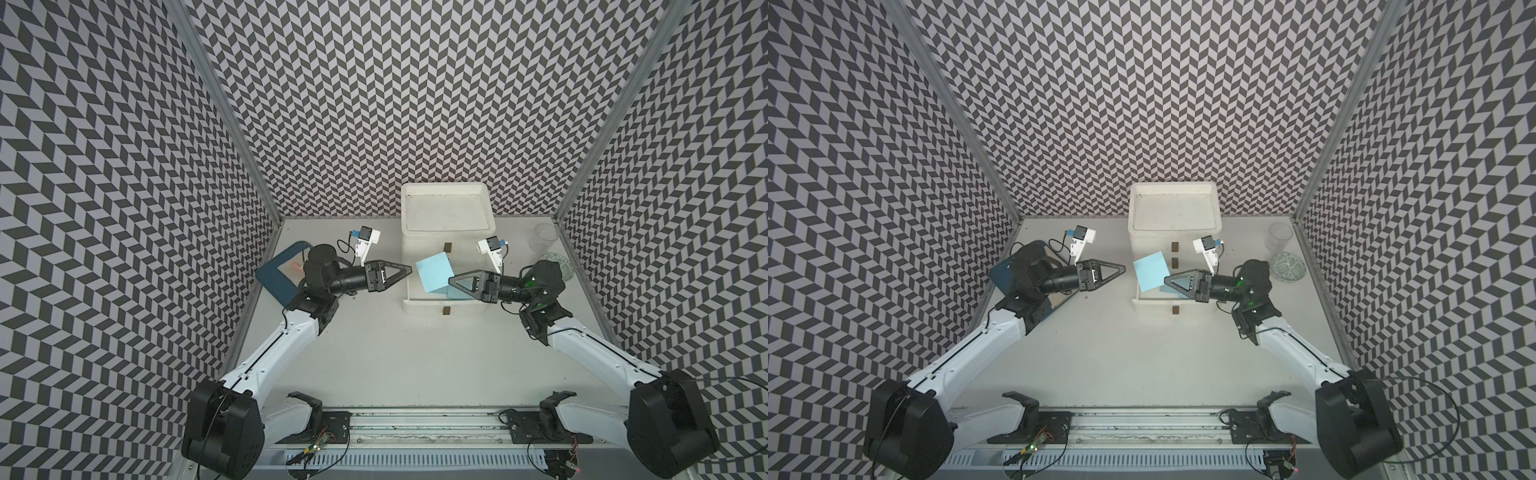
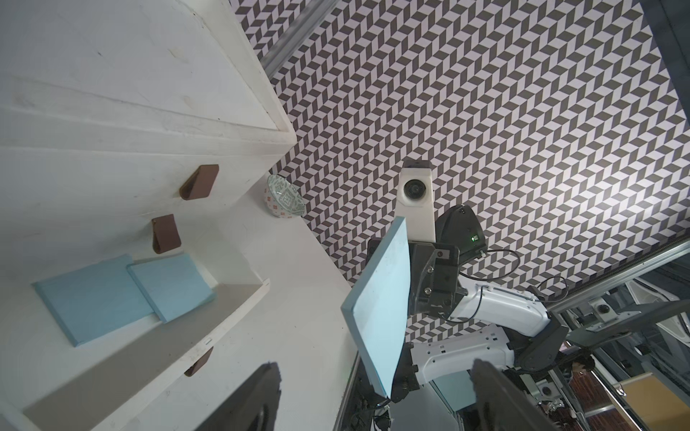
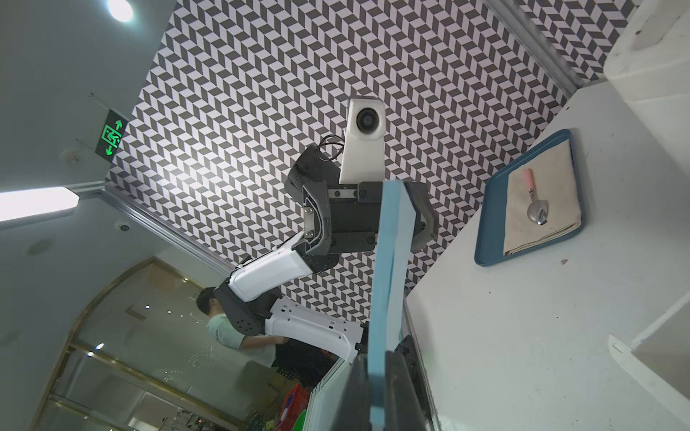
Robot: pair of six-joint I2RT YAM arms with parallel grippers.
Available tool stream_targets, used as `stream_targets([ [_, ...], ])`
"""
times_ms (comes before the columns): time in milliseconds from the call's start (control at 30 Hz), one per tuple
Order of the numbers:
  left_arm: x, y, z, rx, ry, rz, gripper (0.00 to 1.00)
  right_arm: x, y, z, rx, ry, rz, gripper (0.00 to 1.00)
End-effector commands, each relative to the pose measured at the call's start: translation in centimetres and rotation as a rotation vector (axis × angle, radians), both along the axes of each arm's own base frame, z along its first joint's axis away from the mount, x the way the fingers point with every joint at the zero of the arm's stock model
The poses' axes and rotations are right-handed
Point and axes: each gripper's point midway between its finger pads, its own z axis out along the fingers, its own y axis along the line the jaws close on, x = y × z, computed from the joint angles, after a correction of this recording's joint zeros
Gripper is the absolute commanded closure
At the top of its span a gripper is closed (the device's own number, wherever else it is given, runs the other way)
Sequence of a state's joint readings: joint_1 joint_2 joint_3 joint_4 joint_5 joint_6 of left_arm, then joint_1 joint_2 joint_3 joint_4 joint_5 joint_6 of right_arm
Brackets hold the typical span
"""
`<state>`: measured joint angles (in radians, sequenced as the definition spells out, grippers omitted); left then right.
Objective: Please put the sticky notes in the drawer by color
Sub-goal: Pick up the sticky notes from the center of the board.
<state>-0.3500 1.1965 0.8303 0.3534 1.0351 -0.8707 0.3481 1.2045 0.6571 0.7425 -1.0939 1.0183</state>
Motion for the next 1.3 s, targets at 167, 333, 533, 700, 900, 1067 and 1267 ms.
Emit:
stream_targets([
  [167,-1.5,-2.1,1.6,-0.066,-0.052,-0.088,0.20,-1.8,-0.6,2.6,0.086,-0.075,0.037,0.96],
  [333,-1.6,-2.8,1.7,-0.083,-0.046,-0.104,0.25,-2.4,-0.8,3.0,0.129,-0.072,0.059,0.96],
  [533,-1.6,-3.3,1.7,-0.089,-0.042,-0.105,0.32,-2.3,-0.8,2.8,0.144,-0.058,0.059,0.96],
  [700,-1.9,-3.7,1.7,-0.096,-0.036,-0.111,0.38,-1.8,-0.8,2.1,0.140,-0.039,0.037,0.96],
  [900,-2.1,-4.2,1.2,-0.096,-0.020,-0.127,0.49,-1.5,-0.9,2.2,0.151,-0.040,0.022,0.96],
  [1067,-2.1,-4.4,1.1,-0.095,-0.015,-0.131,0.64,-1.2,-0.8,1.7,0.140,-0.036,0.013,0.95],
  [1267,-1.5,-4.6,0.2,-0.061,-0.009,-0.120,0.88,-0.7,-0.6,0.4,0.077,-0.041,-0.016,0.92],
])
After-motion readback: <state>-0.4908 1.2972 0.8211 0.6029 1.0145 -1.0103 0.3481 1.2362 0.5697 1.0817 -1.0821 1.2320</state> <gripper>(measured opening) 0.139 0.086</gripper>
